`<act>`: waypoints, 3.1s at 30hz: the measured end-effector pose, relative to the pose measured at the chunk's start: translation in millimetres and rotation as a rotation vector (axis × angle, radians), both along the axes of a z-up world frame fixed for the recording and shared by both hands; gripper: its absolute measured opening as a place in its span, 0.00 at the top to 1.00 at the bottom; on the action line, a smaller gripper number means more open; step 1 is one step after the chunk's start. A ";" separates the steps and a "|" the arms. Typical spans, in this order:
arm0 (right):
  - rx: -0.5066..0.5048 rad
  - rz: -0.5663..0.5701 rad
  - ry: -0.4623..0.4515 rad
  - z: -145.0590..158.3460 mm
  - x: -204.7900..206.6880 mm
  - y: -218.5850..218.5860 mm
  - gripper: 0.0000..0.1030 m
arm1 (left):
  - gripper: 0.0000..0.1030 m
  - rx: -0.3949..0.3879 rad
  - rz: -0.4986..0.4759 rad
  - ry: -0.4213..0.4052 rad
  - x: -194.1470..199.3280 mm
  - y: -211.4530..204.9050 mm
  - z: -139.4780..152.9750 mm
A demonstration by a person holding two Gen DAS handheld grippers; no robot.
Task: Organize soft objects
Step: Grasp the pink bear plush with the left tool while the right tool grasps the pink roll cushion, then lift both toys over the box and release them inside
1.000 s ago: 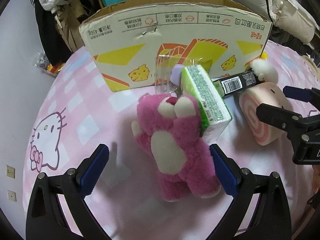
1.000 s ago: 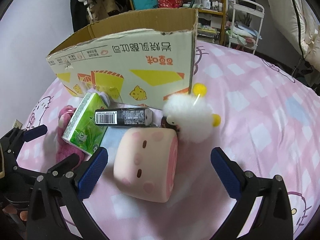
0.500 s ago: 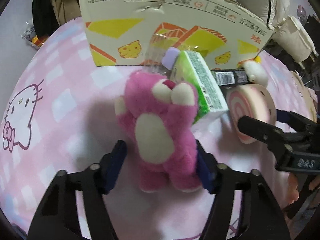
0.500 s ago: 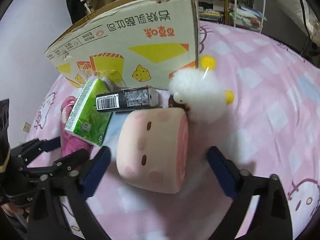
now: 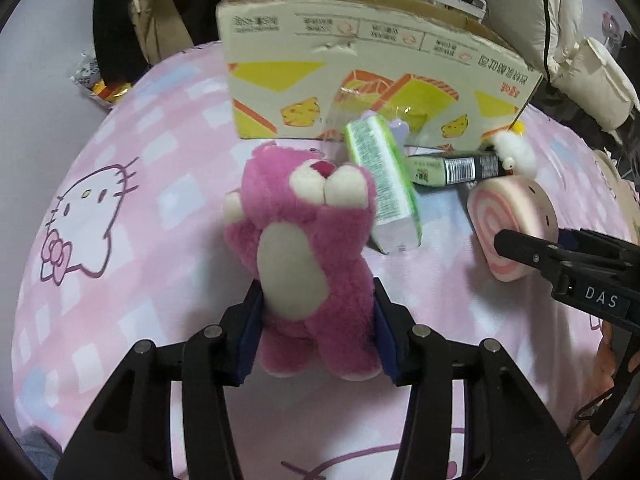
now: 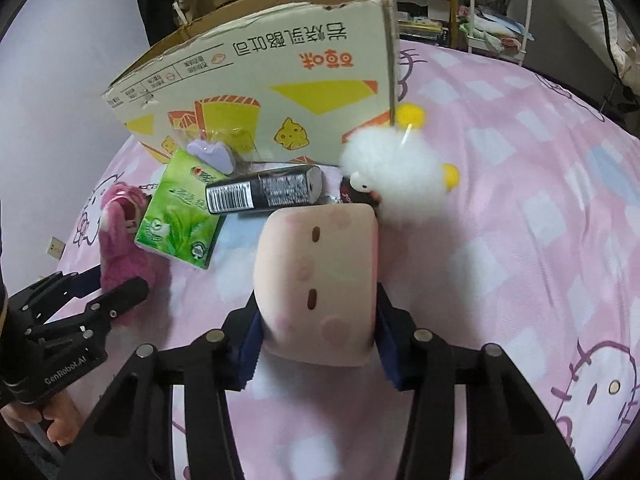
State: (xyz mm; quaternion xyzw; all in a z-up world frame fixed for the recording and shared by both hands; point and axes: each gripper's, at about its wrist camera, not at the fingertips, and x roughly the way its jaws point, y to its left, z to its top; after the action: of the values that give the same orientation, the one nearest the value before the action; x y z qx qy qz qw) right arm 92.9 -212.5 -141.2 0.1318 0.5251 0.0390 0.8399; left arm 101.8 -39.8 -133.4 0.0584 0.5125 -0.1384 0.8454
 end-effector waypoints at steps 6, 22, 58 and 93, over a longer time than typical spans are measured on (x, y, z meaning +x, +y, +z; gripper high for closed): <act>0.007 -0.024 -0.074 22.7 -11.5 -5.3 0.50 | 0.53 -0.010 0.036 -0.060 -8.9 4.6 18.1; -0.087 -0.034 -0.480 100.2 -48.6 6.9 0.56 | 0.53 -0.046 0.027 -0.366 -45.8 15.4 93.9; -0.125 -0.015 -0.724 182.0 24.2 -13.4 0.56 | 0.53 -0.087 -0.069 -0.697 20.8 -32.0 184.0; -0.016 0.010 -0.483 92.4 77.3 -27.5 0.49 | 0.44 -0.013 -0.081 -0.468 78.0 -49.5 85.2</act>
State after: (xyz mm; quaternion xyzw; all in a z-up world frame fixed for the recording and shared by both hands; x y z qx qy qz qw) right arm 170.2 -240.0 -48.8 0.1094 0.3101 0.0692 0.9419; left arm 179.8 -89.3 -48.3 0.1040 0.2987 -0.1582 0.9354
